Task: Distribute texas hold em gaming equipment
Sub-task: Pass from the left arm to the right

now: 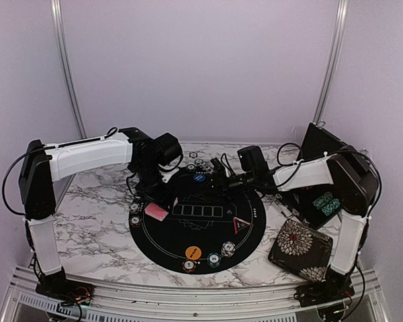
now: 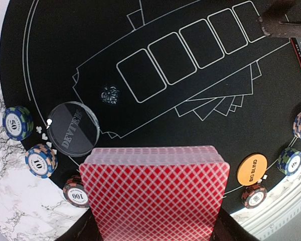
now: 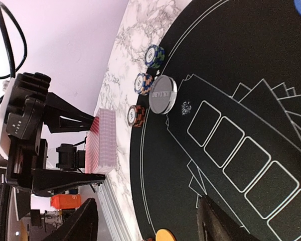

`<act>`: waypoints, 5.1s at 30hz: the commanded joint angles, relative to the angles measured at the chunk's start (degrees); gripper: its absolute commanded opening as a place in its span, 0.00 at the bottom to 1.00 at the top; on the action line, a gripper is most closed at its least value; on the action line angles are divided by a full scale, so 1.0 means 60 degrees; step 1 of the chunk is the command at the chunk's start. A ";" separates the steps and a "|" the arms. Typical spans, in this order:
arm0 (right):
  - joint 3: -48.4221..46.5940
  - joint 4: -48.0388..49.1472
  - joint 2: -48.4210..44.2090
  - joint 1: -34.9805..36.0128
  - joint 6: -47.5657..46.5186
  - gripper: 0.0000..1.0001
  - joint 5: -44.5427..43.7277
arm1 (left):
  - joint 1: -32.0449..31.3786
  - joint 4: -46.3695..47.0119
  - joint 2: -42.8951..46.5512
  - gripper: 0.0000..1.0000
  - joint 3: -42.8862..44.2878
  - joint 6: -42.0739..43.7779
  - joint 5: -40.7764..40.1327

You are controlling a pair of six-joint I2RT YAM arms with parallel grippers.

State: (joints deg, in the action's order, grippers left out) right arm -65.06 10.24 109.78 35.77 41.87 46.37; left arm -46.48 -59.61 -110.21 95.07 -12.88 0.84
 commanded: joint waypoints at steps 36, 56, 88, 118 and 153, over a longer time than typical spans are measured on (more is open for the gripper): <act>0.0476 0.5614 0.1807 0.0859 0.4180 0.71 0.2185 | -0.1050 -0.0611 -0.0863 0.53 0.1484 0.0312 0.0413; 0.0570 0.6850 0.2091 0.1185 0.5204 0.54 0.2350 | -0.1087 -0.0639 -0.0981 0.53 0.1624 0.0368 0.0344; 0.0918 0.9850 0.2443 0.1173 0.7418 0.00 0.2254 | -0.1047 -0.0570 -0.0690 0.90 0.1177 0.0174 0.0080; 0.0870 0.8827 0.2143 0.1184 0.7043 0.00 0.1794 | -0.1143 -0.0331 -0.0727 0.77 0.1263 0.0635 -0.0343; 0.1087 0.9139 0.2007 0.1179 0.7245 0.00 0.1667 | -0.1291 0.0081 -0.0907 0.77 0.0691 0.0785 -0.0374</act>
State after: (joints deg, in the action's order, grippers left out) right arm -58.13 62.06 124.16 42.28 85.36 56.86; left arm -53.67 -59.51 -115.79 100.40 -8.75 -0.54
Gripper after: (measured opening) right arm 0.156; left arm 0.755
